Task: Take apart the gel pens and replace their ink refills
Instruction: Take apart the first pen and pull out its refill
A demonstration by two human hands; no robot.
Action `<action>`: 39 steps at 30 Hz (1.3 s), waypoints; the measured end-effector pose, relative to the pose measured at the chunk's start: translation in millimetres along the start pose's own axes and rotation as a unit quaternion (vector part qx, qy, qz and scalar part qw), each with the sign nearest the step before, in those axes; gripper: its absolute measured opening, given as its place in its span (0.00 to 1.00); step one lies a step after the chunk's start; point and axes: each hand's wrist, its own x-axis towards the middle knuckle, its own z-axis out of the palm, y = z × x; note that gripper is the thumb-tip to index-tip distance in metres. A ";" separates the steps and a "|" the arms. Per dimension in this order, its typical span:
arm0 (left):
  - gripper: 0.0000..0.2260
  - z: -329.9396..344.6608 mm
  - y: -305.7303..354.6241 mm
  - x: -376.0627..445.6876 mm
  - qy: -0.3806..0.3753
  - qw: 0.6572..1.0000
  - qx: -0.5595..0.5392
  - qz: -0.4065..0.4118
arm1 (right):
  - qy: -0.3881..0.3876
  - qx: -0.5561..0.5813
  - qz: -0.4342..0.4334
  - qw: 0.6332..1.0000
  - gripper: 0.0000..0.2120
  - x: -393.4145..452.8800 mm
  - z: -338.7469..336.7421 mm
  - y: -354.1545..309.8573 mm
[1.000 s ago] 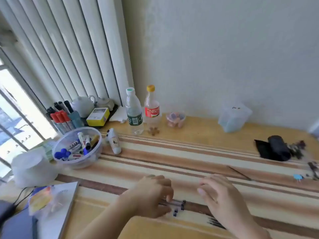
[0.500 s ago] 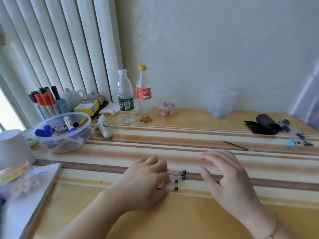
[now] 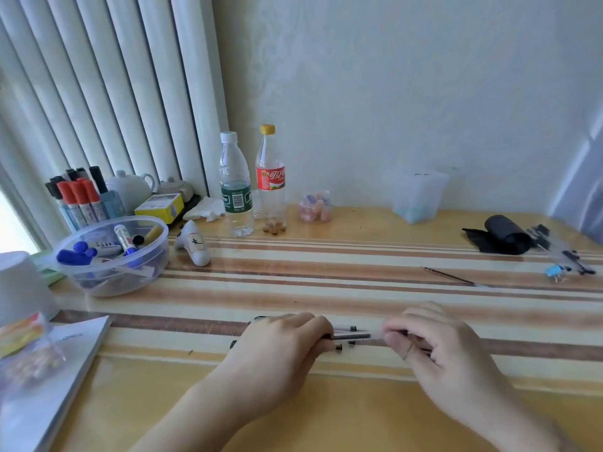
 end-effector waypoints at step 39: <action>0.12 -9.4 5.3 -1.8 0.056 0.993 -0.095 -0.036 | -0.016 0.062 -0.016 0.998 0.16 -1.9 -1.4 -17.0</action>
